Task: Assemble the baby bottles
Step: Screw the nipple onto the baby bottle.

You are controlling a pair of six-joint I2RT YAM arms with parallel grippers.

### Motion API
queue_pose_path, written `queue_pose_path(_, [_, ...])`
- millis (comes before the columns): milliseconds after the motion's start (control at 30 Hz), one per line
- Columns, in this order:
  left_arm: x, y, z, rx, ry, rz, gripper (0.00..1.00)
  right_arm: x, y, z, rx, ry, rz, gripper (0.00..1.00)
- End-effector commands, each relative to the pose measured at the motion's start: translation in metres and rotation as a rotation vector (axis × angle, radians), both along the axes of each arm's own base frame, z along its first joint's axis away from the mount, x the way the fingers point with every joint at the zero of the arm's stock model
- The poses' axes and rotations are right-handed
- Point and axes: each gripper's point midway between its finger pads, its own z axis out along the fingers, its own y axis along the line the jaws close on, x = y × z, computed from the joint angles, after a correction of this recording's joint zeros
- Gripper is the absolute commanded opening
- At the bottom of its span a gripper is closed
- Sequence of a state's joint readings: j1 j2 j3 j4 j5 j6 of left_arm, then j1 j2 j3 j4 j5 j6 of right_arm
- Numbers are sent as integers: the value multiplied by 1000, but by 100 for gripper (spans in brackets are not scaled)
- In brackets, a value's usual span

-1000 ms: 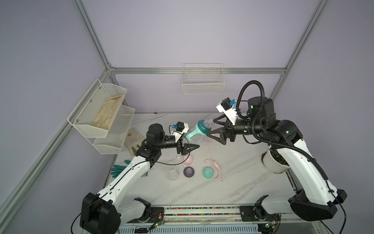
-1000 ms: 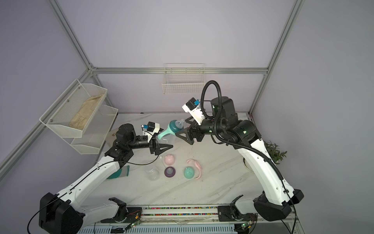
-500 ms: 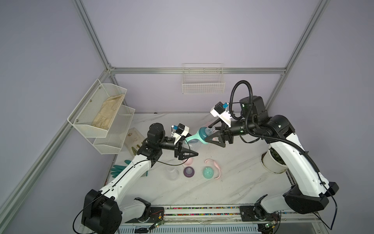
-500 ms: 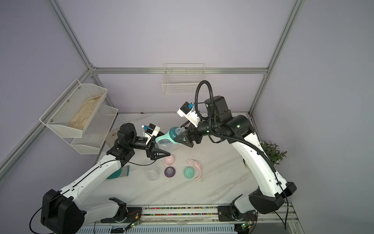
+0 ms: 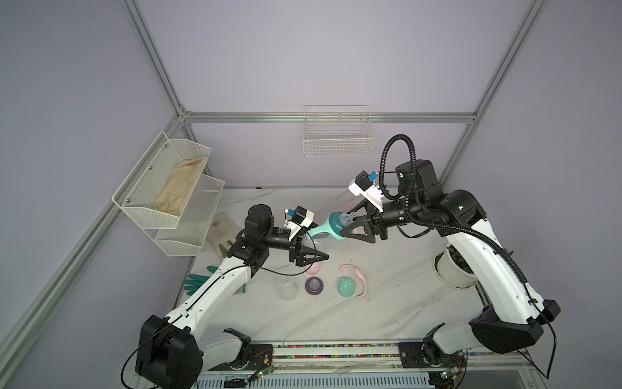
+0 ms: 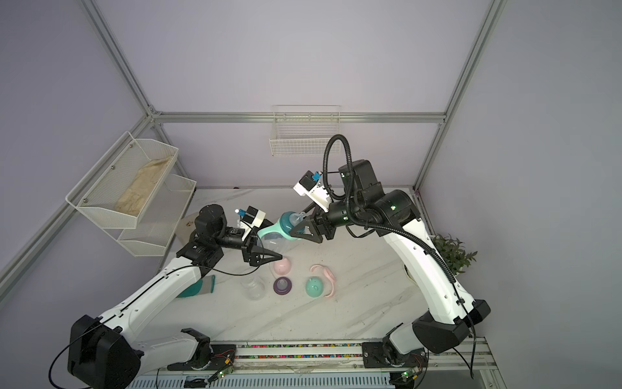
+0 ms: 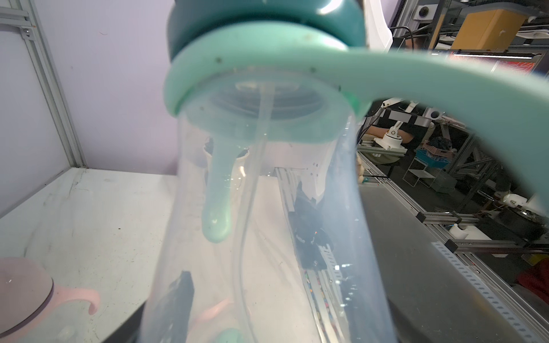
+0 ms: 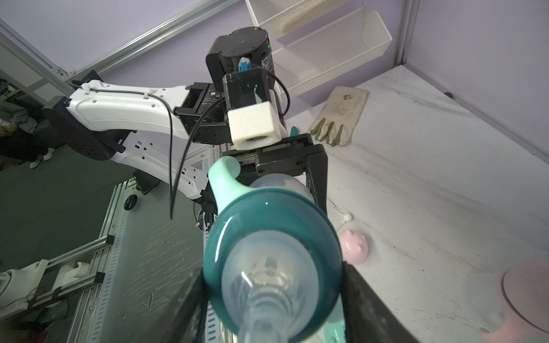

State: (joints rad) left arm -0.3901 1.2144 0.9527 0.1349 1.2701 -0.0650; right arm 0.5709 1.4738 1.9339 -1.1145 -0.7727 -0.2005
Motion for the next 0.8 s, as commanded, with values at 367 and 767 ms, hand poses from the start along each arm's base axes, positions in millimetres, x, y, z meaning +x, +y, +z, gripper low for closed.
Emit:
queue_pose_path(367, [-5, 5, 37, -3, -127, 47, 0, 0, 17, -9, 108, 34, 47, 66])
queue_pose_path(767, [-5, 4, 37, -6, -128, 37, 0, 4, 21, -7, 119, 39, 59, 75])
